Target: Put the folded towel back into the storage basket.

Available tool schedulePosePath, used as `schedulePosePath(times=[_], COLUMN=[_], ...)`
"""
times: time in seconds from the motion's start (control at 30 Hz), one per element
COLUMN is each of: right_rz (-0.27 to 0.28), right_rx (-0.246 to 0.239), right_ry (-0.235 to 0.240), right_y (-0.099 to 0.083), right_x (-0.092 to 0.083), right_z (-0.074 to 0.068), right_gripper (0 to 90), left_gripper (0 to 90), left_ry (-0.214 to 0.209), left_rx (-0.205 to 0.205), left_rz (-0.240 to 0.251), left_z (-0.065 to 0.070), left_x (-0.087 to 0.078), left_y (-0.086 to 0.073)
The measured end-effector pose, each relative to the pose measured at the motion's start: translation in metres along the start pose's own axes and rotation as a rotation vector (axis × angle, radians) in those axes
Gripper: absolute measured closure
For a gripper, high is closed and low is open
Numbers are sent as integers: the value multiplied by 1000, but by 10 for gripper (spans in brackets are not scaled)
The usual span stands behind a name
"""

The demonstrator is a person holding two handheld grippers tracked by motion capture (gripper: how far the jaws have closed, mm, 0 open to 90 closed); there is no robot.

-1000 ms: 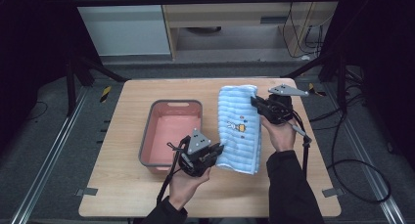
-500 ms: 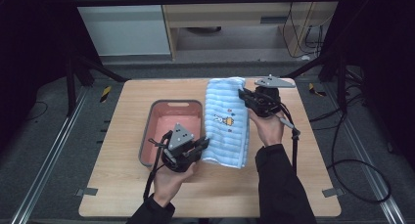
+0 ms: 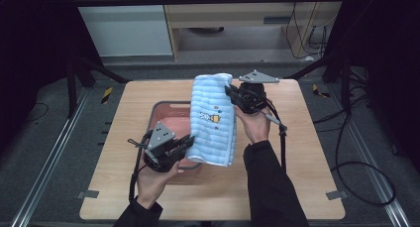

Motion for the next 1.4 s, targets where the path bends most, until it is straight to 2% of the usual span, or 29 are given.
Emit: schedulePosePath(times=[0.33, 0.63, 1.0, 1.17, 1.4], right_rz=[15, 17, 27, 21, 7], right_rx=[-3, -8, -10, -13, -27], right_ry=[27, 49, 62, 71, 85], right_y=[7, 11, 10, 8, 6], right_x=[17, 35, 58, 69, 86], right_z=[-21, -38, -54, -61, -72], right_gripper=[832, 833, 832, 832, 832], left_gripper=[856, 856, 856, 856, 856], left_ry=[37, 69, 113, 144, 166], left_rx=[-33, -51, -78, -78, -94], left_rz=[22, 20, 6, -4, -27], left_z=[-24, -42, -64, -74, -85], left_x=[-15, -23, -25, -27, -23], left_y=[-7, -13, -22, -28, -38])
Point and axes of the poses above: each handheld gripper's, and its own axes: x roughly forward along the jaws, y roughly out of its top, z roughly to its right, the point moved 8 cm from there along x, roughly forward along the jaws, and after that the axes turned 2 degrees about -z, right-handed, at the moved point
